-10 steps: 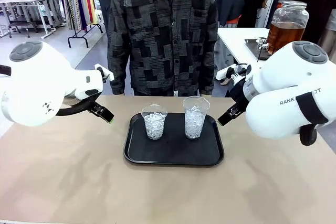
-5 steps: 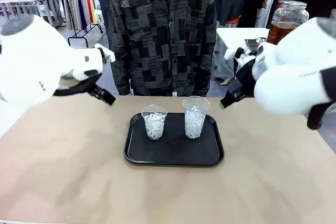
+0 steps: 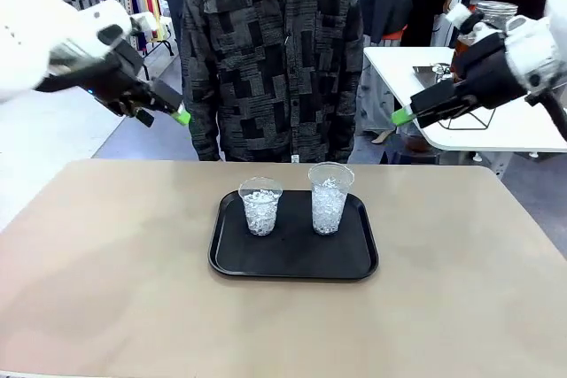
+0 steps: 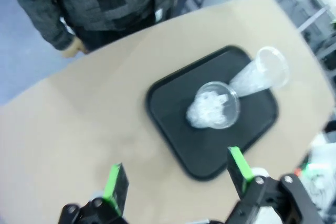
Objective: Pour the drink into the iced cup.
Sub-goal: Pick up the iced cup indicated by the human and present it to them.
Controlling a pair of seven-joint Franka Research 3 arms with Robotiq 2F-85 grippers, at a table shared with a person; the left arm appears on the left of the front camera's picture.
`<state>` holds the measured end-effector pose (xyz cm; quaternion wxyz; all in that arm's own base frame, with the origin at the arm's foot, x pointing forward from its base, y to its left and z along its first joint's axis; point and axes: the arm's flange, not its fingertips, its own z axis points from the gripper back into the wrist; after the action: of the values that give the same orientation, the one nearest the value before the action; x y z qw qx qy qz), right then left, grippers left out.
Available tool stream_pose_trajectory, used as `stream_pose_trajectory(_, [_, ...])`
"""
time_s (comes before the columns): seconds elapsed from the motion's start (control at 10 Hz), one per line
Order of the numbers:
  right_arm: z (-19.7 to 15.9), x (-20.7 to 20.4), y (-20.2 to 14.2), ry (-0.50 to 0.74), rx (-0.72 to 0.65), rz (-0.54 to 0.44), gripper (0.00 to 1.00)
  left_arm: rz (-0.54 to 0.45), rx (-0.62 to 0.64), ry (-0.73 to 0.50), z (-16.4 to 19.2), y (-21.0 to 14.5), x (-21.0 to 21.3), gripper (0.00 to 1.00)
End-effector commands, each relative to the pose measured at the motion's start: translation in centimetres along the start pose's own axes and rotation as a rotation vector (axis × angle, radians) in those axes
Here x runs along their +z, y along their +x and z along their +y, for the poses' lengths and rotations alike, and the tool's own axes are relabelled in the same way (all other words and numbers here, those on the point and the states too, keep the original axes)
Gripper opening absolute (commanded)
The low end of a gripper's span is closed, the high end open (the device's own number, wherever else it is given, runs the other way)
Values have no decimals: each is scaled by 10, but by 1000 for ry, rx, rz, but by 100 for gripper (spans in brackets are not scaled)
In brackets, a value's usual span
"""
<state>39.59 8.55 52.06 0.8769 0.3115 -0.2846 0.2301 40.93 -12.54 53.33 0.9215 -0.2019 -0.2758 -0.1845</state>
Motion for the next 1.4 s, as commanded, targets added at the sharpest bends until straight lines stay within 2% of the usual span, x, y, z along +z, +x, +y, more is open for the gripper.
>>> stream_pose_trajectory(0.0, [-37, -9, 2, 184, -132, -17, 100, -7, 168, -176, 38, 0, 3, 100])
stream_pose_trajectory(0.3, [-75, -23, -8, 340, -322, -35, 100, -52, 278, -359, 71, -18, -8, 100])
stream_pose_trajectory(0.6, [-92, -38, -16, 372, -399, -30, 100, -38, 350, -480, 94, -30, -28, 100])
stream_pose_trajectory(0.7, [-92, -40, -17, 359, -392, -22, 100, -35, 351, -469, 96, -31, -30, 100])
stream_pose_trajectory(0.8, [-87, -41, -18, 304, -334, -9, 100, -26, 288, -421, 90, -32, -30, 100])
stream_pose_trajectory(0.9, [-98, -43, -26, 366, -433, -1, 100, -35, 369, -465, 95, -37, -28, 100])
stream_pose_trajectory(1.3, [-98, -42, -26, 344, -420, 12, 100, -17, 358, -440, 97, -39, -31, 100])
